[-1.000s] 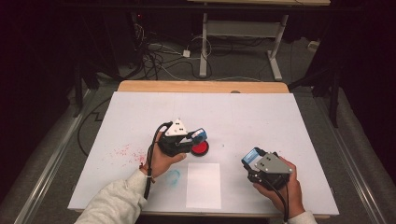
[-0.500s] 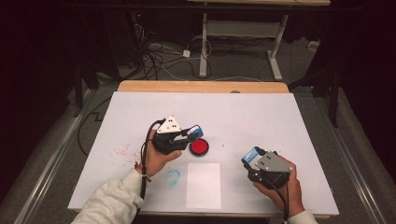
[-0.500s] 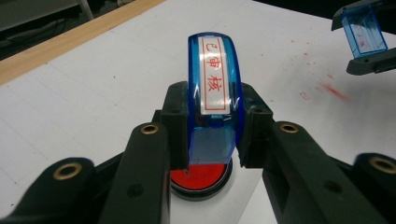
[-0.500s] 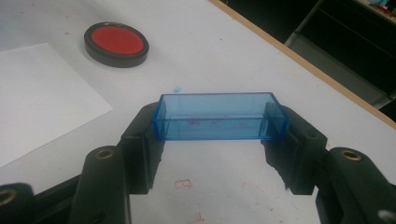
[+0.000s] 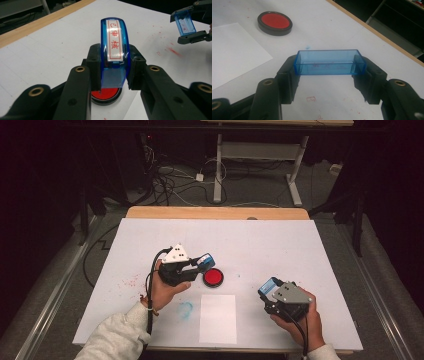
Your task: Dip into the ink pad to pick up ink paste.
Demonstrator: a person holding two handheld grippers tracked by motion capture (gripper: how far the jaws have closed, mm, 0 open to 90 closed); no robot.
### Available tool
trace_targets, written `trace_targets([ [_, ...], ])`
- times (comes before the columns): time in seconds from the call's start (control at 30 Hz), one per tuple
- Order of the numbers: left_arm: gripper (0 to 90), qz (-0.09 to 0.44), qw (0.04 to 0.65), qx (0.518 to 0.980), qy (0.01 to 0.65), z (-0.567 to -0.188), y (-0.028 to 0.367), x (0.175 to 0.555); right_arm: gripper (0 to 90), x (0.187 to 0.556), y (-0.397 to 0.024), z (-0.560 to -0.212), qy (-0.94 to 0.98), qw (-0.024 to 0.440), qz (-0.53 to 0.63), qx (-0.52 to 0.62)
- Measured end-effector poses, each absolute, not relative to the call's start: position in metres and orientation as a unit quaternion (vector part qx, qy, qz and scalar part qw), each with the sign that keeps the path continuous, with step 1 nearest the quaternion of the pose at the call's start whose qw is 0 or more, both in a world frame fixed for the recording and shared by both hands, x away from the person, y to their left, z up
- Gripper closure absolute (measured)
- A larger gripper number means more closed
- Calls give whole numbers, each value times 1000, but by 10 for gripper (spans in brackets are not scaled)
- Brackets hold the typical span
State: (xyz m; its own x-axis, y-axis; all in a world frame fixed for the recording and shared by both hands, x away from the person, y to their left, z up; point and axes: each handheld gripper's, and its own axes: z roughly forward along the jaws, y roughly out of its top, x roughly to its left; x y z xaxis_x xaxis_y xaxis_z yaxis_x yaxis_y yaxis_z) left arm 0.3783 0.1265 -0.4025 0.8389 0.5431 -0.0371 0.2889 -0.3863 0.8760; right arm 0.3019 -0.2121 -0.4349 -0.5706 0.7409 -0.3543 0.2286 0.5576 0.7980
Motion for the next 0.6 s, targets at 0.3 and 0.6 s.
trace_targets([
  [0.3,678,131,499,818,253,-399,132,375,409,304,-207,-435,812,351,363,294],
  [0.6,678,131,502,817,251,-397,134,372,409,305,-205,-436,814,350,363,290],
])
